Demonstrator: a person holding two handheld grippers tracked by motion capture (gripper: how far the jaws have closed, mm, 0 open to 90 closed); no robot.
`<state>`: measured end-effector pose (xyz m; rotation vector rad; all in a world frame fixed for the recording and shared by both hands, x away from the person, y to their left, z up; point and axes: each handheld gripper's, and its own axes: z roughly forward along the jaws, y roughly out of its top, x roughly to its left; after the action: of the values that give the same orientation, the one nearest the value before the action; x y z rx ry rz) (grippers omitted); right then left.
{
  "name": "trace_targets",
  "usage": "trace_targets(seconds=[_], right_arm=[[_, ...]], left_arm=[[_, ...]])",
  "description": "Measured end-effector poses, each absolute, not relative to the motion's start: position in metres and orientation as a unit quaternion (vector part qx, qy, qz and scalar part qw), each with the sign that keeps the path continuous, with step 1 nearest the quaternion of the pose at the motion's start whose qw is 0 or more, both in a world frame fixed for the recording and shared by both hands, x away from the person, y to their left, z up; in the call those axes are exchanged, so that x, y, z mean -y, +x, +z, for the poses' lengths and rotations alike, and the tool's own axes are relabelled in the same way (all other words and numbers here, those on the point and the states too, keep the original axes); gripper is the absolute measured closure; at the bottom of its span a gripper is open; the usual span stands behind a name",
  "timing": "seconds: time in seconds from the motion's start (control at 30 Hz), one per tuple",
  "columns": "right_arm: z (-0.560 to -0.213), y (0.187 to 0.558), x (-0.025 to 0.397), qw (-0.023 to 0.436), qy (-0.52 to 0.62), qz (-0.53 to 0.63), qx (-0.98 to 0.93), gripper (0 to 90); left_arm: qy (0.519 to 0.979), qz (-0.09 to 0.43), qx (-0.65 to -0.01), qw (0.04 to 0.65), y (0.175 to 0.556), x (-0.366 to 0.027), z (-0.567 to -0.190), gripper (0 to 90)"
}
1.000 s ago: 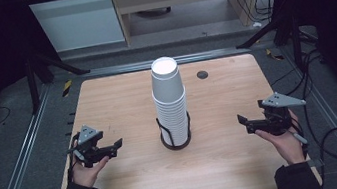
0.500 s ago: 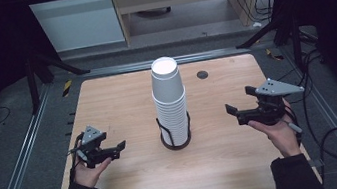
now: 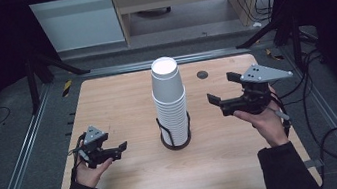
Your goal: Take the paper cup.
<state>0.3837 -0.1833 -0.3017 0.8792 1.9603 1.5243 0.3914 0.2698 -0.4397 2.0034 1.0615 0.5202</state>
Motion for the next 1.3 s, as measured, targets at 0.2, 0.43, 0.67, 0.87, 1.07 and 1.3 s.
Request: trace_targets(seconds=[0.2,0.43,0.67,0.87,1.07,1.3], right_arm=[[-0.291,0.387,0.166,0.245,0.308,0.569,-0.722,7.1],[-0.282,0.391,0.149,0.231,0.297,0.582,-0.721,6.6],[-0.278,0.395,0.133,0.219,0.285,0.587,-0.725,6.0],[-0.28,0.399,0.119,0.205,0.28,0.596,-0.724,5.6],[-0.286,0.405,0.104,0.201,0.275,0.598,-0.726,5.4],[-0.3,0.415,0.091,0.19,0.283,0.607,-0.717,5.4]], left_arm=[[0.791,0.204,-0.418,0.397,0.391,-0.269,-0.44,16.9],[0.792,0.203,-0.418,0.396,0.392,-0.269,-0.44,17.0],[0.792,0.204,-0.417,0.396,0.392,-0.268,-0.441,16.9],[0.793,0.204,-0.416,0.395,0.391,-0.267,-0.441,16.8],[0.792,0.204,-0.417,0.396,0.391,-0.268,-0.441,16.8],[0.792,0.204,-0.417,0.396,0.392,-0.268,-0.441,16.7]])
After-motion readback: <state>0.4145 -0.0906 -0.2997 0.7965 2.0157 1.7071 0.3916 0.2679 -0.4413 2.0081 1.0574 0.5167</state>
